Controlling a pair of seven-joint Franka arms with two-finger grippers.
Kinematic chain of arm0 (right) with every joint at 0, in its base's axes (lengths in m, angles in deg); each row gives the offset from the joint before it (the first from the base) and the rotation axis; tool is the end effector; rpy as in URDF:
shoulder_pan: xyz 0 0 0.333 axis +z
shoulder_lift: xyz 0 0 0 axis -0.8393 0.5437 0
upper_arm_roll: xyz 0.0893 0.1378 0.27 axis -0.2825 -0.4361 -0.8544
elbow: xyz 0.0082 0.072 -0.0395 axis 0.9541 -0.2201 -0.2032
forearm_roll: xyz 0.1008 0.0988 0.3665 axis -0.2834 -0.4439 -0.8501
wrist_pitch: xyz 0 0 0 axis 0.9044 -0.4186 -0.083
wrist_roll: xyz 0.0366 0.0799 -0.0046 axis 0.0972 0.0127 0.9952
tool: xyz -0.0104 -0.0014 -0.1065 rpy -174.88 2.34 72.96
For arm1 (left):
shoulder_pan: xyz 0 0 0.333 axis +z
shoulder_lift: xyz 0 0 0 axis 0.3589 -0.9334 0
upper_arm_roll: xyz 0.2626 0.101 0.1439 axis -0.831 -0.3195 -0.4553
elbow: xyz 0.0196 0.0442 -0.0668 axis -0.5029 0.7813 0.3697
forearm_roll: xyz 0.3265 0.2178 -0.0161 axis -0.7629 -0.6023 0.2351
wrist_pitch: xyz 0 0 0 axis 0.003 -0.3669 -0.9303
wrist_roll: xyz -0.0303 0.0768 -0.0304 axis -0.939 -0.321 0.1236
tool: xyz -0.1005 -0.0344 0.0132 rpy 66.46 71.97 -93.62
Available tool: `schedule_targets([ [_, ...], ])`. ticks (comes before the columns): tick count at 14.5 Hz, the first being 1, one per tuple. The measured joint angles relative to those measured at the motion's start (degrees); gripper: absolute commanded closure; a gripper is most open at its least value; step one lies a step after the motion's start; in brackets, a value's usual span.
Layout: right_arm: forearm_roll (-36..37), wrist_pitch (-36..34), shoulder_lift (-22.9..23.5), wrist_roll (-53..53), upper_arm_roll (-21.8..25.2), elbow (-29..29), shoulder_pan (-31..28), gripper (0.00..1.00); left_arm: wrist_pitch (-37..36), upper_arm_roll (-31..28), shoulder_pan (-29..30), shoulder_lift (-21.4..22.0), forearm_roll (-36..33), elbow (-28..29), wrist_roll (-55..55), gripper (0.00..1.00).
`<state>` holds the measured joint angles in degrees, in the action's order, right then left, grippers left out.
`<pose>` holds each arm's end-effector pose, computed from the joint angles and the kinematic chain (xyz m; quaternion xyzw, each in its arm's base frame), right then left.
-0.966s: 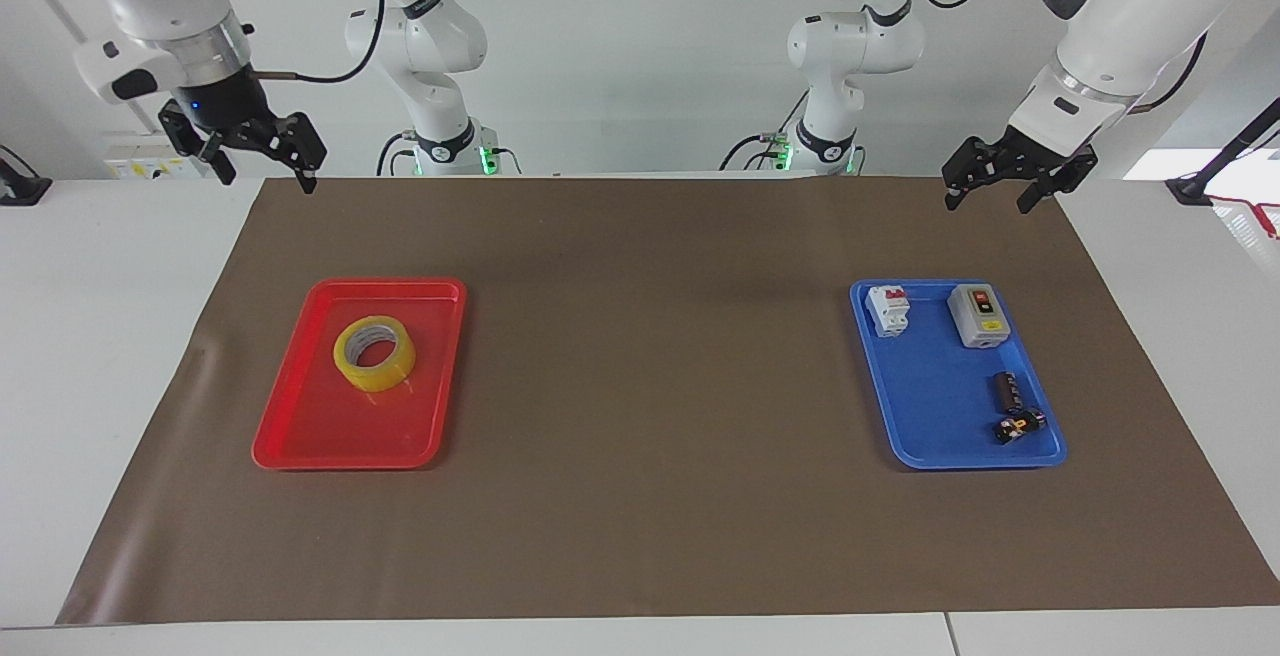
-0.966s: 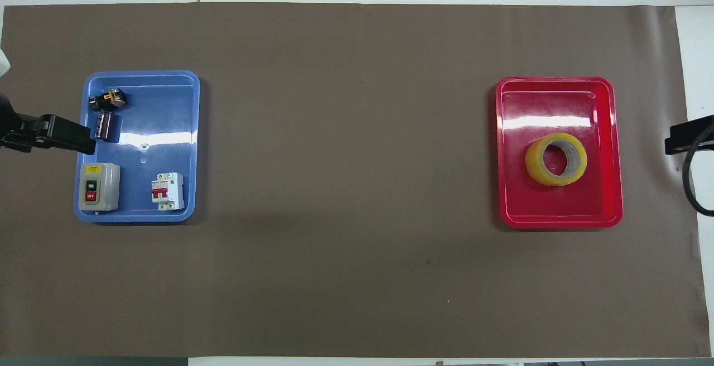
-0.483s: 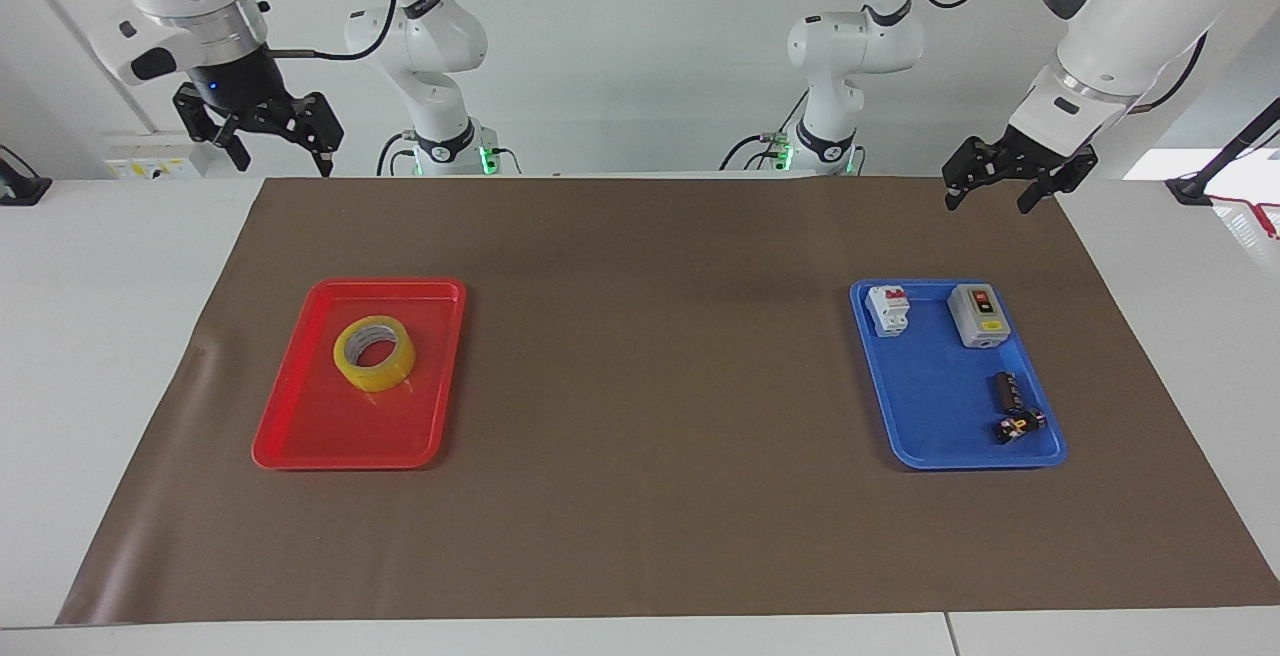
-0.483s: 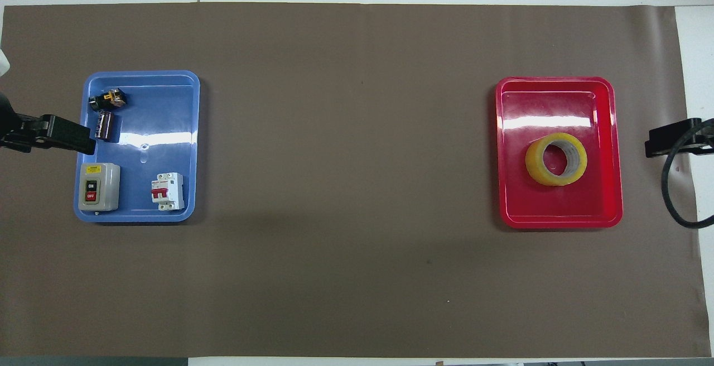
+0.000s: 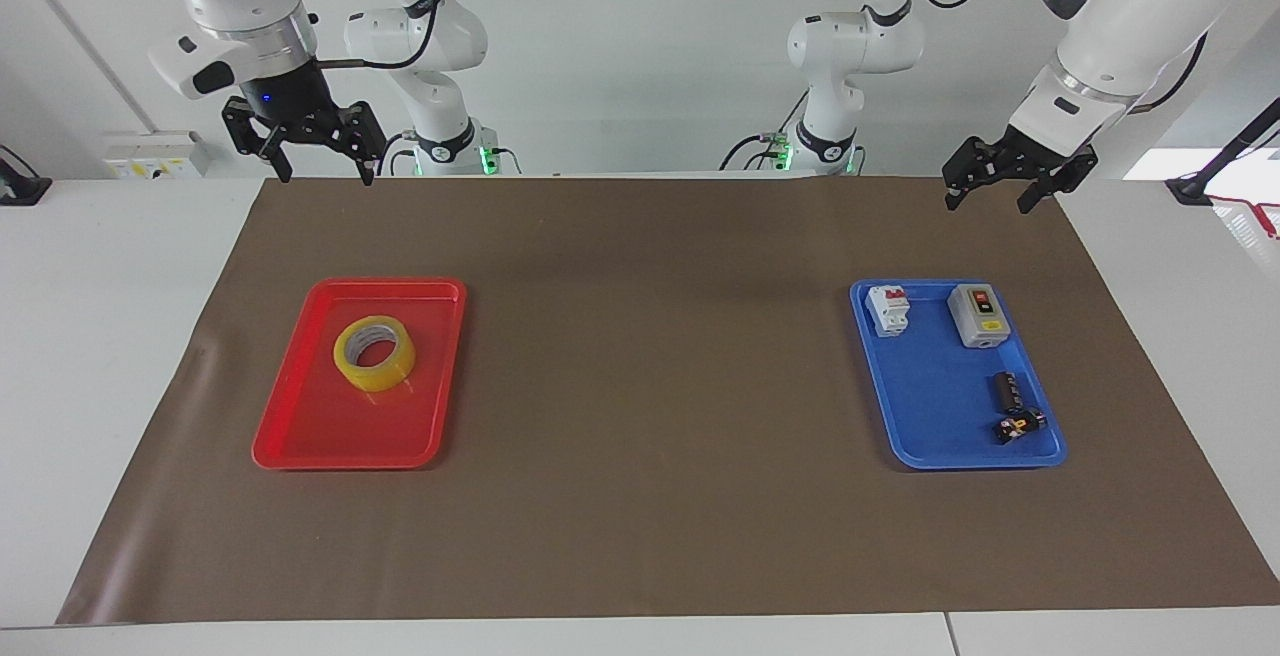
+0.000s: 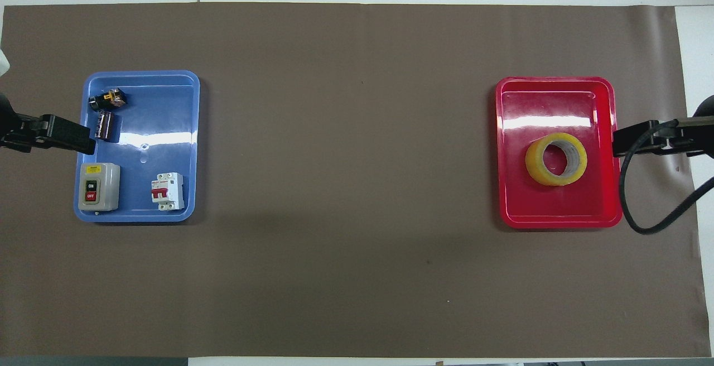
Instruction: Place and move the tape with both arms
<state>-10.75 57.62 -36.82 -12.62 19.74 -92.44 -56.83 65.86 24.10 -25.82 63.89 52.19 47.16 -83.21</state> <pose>0.5164 0.0275 0.6460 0.9994 -0.0151 -0.0099 0.0286 0.5396 -0.0438 0.6185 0.9972 -0.0648 -0.0364 0.0118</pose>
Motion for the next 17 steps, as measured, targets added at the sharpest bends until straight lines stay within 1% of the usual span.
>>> schedule_targets([
  [17,0.0,-0.46,-0.18,1.04,0.47,-0.16,-0.59,0.0,0.0,0.0,0.0,0.0,0.0,0.0,0.0,0.0],
])
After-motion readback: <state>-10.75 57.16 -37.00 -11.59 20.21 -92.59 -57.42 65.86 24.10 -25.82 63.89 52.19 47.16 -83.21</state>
